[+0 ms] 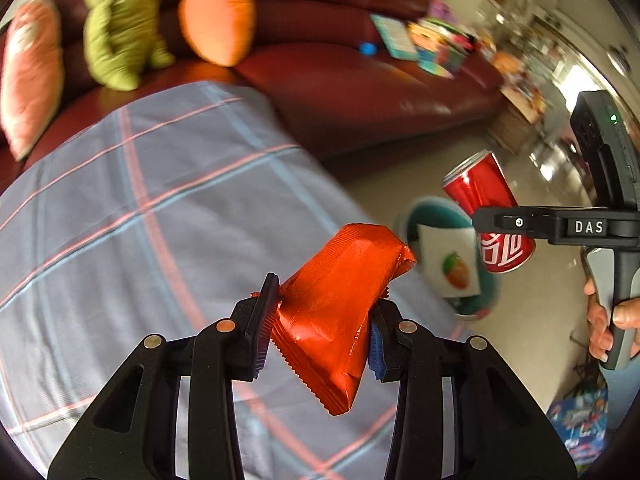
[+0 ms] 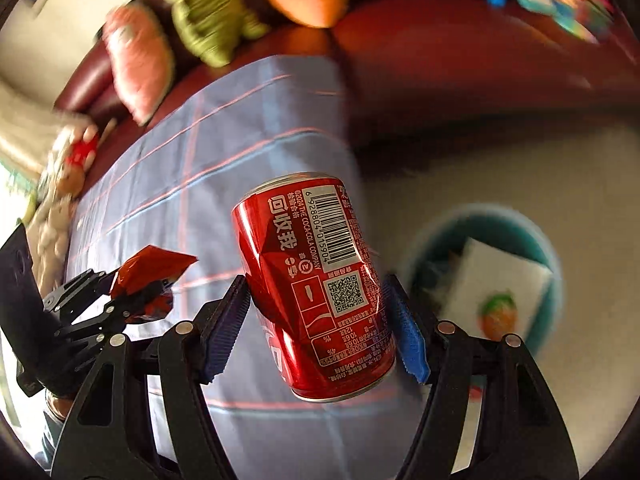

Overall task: Collect trash
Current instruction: 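Carry the snack bag and cola can over the teal bucket, then open the left gripper to drop the snack bag while the right gripper releases the can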

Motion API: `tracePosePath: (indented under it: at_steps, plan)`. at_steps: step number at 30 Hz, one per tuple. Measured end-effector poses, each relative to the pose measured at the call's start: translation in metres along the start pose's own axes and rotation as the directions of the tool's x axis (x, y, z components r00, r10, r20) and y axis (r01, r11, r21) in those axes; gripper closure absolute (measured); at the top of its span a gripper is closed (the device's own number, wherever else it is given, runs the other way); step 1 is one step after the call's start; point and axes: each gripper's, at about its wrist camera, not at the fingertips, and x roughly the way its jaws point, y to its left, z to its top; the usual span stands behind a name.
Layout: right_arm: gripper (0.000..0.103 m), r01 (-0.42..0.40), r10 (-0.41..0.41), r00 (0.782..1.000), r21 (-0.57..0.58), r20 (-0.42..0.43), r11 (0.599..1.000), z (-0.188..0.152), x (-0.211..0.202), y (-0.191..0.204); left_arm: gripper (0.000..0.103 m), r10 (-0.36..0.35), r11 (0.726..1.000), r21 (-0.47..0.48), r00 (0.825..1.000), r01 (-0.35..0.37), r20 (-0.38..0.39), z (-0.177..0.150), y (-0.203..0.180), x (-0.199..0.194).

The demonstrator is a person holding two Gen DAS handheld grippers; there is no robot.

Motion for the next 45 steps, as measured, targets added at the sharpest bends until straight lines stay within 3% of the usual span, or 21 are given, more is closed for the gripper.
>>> tracePosePath:
  at_steps: [6,13,40,45]
  plan:
    - [0.038,0.016,-0.019,1.0,0.135,0.018,0.991,-0.022,-0.02,-0.077,0.062,-0.036,0.997,0.067,0.998,0.038,-0.042,0.01,-0.055,0.028]
    - [0.038,0.004,-0.013,0.999,0.204,0.043,0.979,-0.036,-0.031,-0.114,0.062,-0.065,0.992,0.105,0.994,0.074,-0.082,0.016,-0.094,0.057]
    - [0.038,0.01,-0.035,0.998,0.363,0.061,0.932,-0.048,-0.019,-0.168,0.06,-0.106,0.973,0.176,0.968,0.148,-0.227,0.032,-0.156,0.157]
    - [0.038,0.019,-0.047,0.997,0.386,0.065,0.923,-0.045,-0.018,-0.174,0.045,-0.104,0.971,0.189,0.968,0.149,-0.23,0.036,-0.164,0.166]
